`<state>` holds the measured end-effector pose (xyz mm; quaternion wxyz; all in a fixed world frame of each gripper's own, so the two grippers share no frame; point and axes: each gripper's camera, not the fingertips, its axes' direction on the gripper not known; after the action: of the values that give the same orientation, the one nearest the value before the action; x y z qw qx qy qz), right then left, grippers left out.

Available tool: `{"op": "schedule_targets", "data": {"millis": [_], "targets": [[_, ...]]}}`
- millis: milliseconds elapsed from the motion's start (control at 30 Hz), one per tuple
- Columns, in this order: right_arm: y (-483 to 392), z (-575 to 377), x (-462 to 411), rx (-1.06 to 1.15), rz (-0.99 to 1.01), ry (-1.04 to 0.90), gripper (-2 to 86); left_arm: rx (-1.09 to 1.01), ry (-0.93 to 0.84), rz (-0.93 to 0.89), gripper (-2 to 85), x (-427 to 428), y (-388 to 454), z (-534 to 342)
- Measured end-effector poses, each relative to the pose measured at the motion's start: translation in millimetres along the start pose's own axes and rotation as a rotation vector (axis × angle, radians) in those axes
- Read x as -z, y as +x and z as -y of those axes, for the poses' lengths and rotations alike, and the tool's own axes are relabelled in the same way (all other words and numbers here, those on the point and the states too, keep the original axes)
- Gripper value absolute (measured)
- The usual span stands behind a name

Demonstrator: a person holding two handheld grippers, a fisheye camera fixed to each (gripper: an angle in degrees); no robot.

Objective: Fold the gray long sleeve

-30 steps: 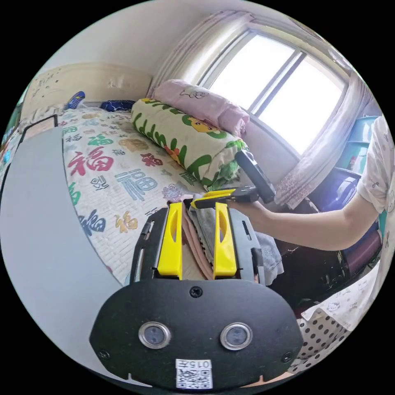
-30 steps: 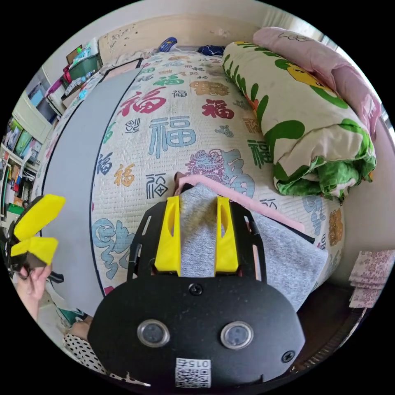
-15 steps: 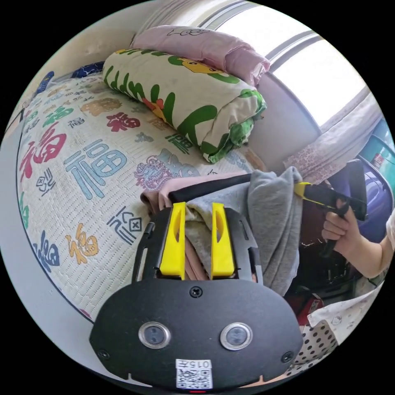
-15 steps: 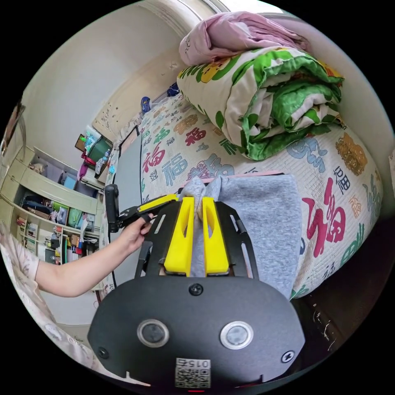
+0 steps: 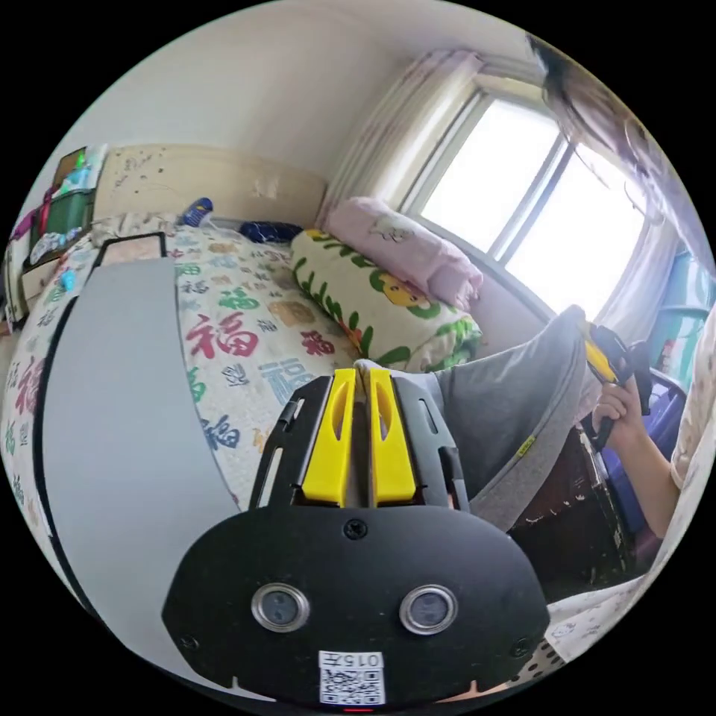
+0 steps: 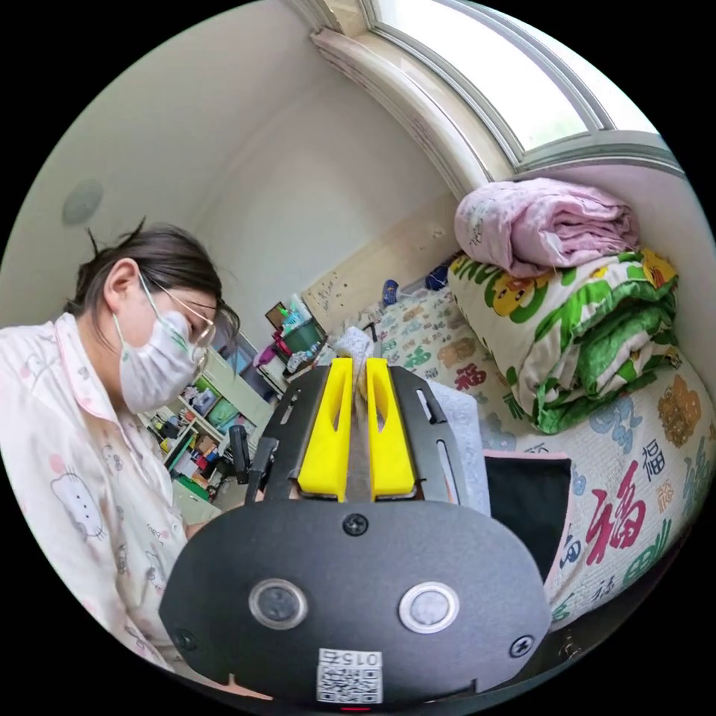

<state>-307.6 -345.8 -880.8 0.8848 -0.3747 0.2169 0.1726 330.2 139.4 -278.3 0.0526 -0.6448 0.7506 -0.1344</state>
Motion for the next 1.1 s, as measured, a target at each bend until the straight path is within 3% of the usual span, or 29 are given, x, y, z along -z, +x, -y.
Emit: {"op": "schedule_targets", "data": {"millis": [167, 367, 500, 667, 900, 1100], "targets": [[-57, 1, -5, 0.024, 0.218, 0.027, 3.0, -0.026, 0.215, 0.204, 1.6, 199, -59, -57], [-131, -29, -52, -0.047, 0.416, -0.036, 3.0, -0.056, 0.354, 0.392, 1.4, 402, -105, -146], [-179, -56, -71, -0.101, 0.449, -0.060, 3.2, -0.030, 0.393, 0.437, 1.2, 509, -131, -205], [-231, -83, -89, -0.195, 0.406, -0.096, 3.2, 0.040, 0.310, 0.425, 1.3, 610, -178, -275], [-230, -87, -147, -0.285, 0.256, -0.251, 3.7, 0.239, 0.129, 0.344, 1.4, 587, -265, -356], [-136, -89, -297, -0.371, -0.088, -0.473, 3.4, 0.453, -0.072, 0.333, 1.7, 421, -391, -455]]}}
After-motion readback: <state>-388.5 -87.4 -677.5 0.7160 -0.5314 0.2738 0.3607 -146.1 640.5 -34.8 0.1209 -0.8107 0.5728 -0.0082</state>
